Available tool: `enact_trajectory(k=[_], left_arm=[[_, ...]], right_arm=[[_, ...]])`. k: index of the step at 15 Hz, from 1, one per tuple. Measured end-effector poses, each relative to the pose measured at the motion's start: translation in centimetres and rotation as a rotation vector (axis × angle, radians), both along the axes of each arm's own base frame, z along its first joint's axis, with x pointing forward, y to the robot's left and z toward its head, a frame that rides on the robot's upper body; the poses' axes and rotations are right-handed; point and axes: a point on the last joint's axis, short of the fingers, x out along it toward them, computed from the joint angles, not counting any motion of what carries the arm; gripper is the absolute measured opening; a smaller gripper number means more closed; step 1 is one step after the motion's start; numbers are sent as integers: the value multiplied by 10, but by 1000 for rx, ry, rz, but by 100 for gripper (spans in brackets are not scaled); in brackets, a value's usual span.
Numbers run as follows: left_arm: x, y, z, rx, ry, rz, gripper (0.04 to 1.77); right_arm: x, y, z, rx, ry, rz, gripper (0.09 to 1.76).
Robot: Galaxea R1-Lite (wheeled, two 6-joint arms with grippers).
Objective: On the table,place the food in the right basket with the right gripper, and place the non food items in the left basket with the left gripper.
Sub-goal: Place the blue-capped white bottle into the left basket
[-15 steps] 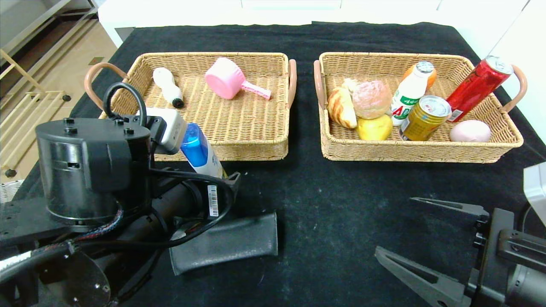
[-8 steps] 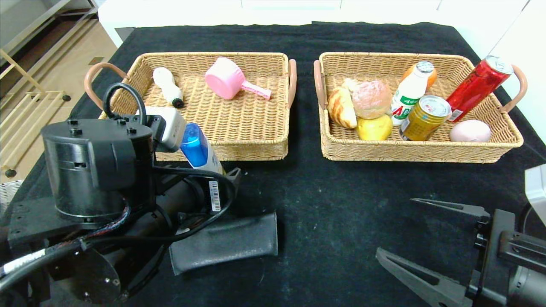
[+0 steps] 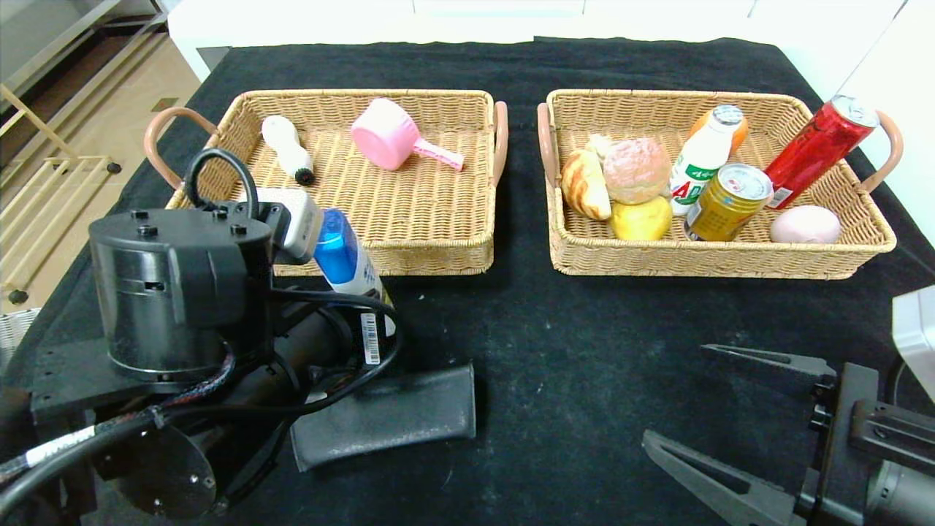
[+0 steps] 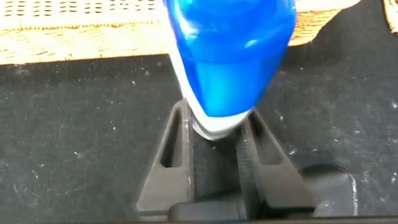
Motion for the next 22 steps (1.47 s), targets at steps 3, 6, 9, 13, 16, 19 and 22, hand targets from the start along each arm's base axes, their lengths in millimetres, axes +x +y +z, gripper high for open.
enact_trajectory(k=[3,6,9,13,16,19,22], left_arm=[[0,0,0,1,1,-2,46],[0,-1,0,2,1,-3,46],[0,0,0,1,1,-4,46],[-5,1,3,3,-4,-16,46],[-20,10,15,1,-26,-37,46],[-37,25,26,-2,-36,-50,46],[-48,40,40,-30,-71,-37,46]], right_arm=[[0,0,-1,-4,5,0,171],[1,1,-3,-11,11,0,171],[1,1,-4,-14,14,0,171],[1,2,-5,-17,17,2,171],[2,2,-6,-20,22,4,171],[3,3,-9,-29,30,4,171],[3,4,-10,-33,36,4,171]])
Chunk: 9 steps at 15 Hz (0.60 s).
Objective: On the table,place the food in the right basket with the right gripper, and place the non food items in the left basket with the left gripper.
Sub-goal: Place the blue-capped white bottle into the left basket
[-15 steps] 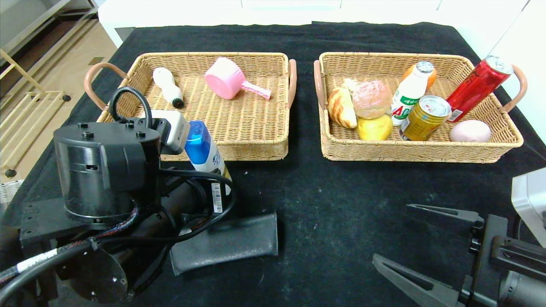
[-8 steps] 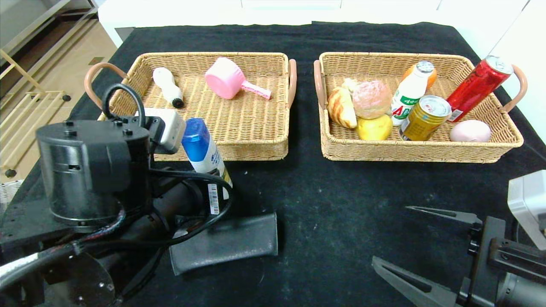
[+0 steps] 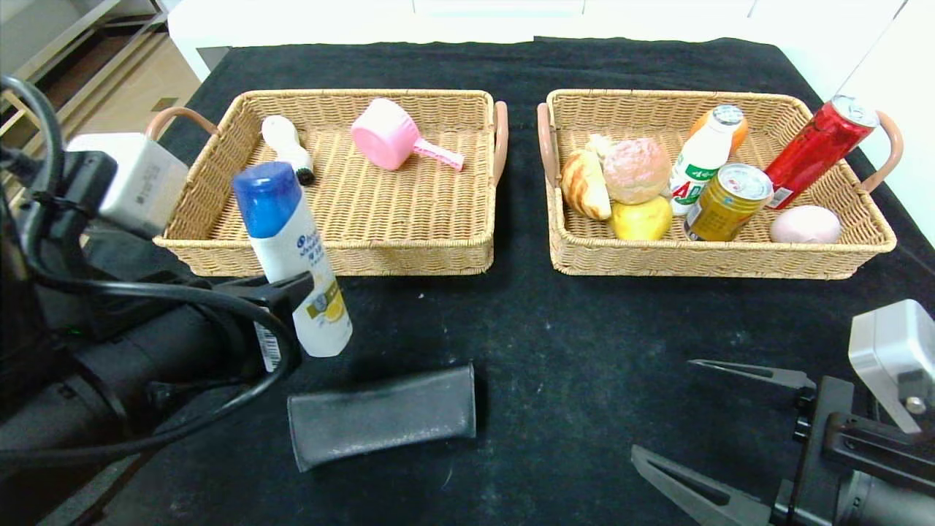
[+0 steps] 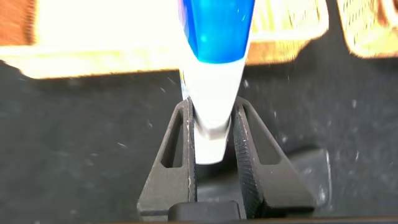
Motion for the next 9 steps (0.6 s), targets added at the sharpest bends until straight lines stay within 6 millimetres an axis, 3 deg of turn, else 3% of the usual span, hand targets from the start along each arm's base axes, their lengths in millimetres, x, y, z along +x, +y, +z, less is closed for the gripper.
enact_trajectory(k=[5,9], left_arm=[[1,13,29,-30,-67,26,46],[19,26,51,-44,-95,42,45]], right_arm=[[0,0,0,1,-2,0,171],[-1,-1,2,5,-7,-1,171]])
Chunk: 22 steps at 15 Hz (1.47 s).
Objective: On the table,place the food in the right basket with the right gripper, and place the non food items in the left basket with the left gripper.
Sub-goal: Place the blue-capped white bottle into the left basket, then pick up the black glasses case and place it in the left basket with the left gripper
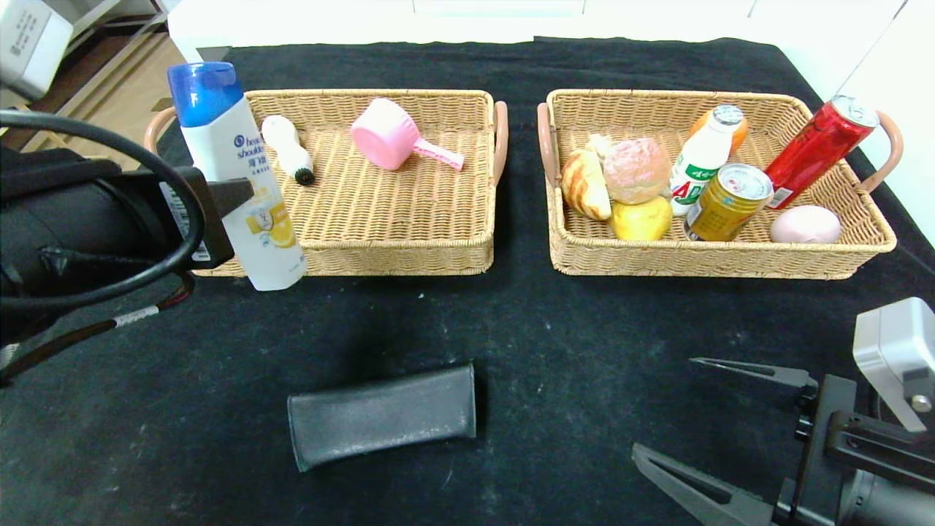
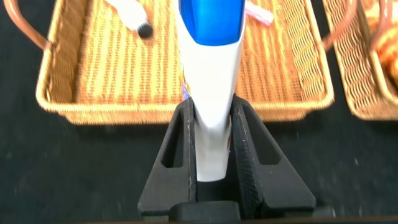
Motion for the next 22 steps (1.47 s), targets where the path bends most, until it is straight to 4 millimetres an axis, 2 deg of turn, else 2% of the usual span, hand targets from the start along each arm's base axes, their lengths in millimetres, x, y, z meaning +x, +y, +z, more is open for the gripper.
enact_trajectory(k=[9,12,14,15,18,22], left_arm=[[76,16,9,-10,-1,66,43],[109,18,5,-24,-39,97,42],[131,20,-5,-20,-29,119,41],[141,21,-10,-18,-16,129,48],[159,23,-25,-7,23,143,88],[164,23,-33,0,47,142,121]], right_arm=[[1,-1,1,4,-3,-7,171],[2,-1,1,2,-2,-14,171],[2,-1,1,2,-1,-15,171],[2,-1,1,2,-2,-15,171],[3,-1,1,1,-1,-15,171],[3,-1,0,-2,2,-18,171]])
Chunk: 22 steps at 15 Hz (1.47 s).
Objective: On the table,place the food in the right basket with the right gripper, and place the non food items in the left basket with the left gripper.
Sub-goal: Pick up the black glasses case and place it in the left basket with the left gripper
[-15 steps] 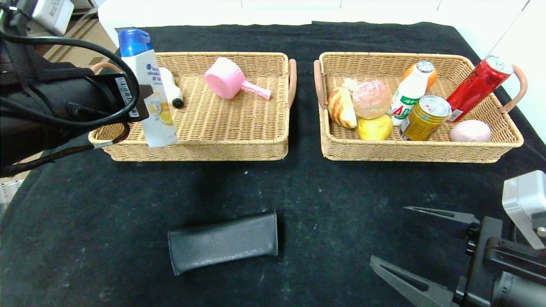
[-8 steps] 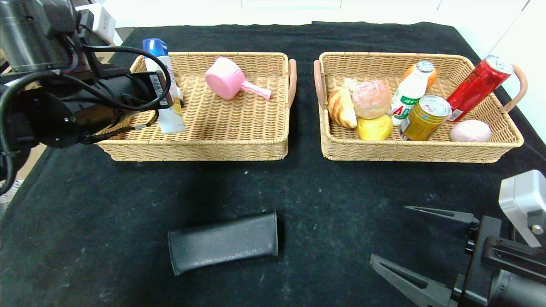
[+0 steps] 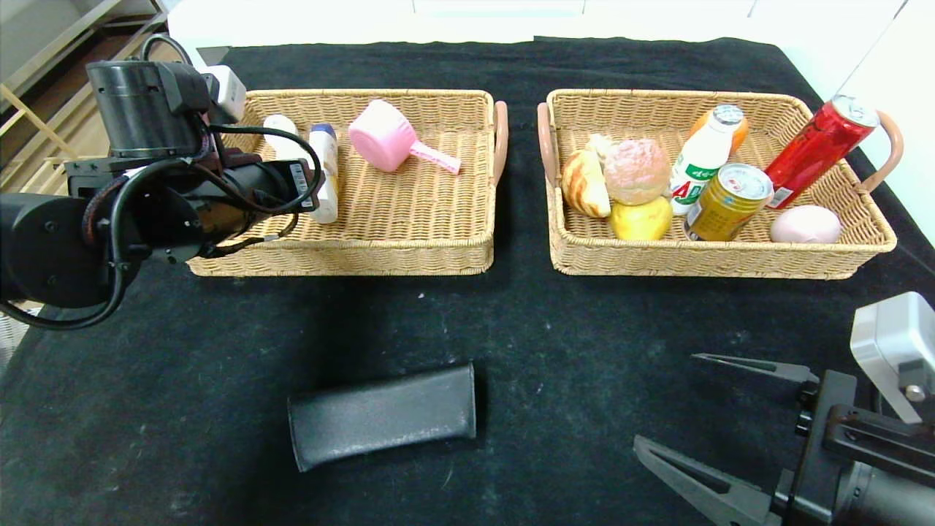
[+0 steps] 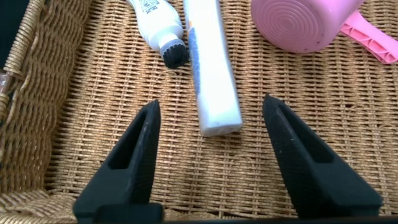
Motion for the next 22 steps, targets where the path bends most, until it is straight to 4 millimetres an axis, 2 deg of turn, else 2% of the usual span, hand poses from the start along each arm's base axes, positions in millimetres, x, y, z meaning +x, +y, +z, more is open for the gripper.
enact_trajectory(k=[3,5,8,12,17,19,22], left_arm=[[-7,0,3,2,-3,-4,137],[-20,-2,8,7,-1,-20,145],[-53,-12,7,58,27,-94,153],[-104,-14,-11,183,73,-285,160],[-148,-12,-34,291,237,-495,166],[-159,-16,-37,347,279,-560,167],[-163,-26,-39,421,284,-624,168]], right_arm=[[0,0,-1,-2,2,0,171],[0,0,0,-1,1,0,171],[0,0,0,1,-1,0,171],[-2,-2,3,11,-10,1,171],[-2,-3,5,18,-17,0,171],[-2,-3,5,19,-17,-2,171],[-2,-3,5,19,-18,-2,171]])
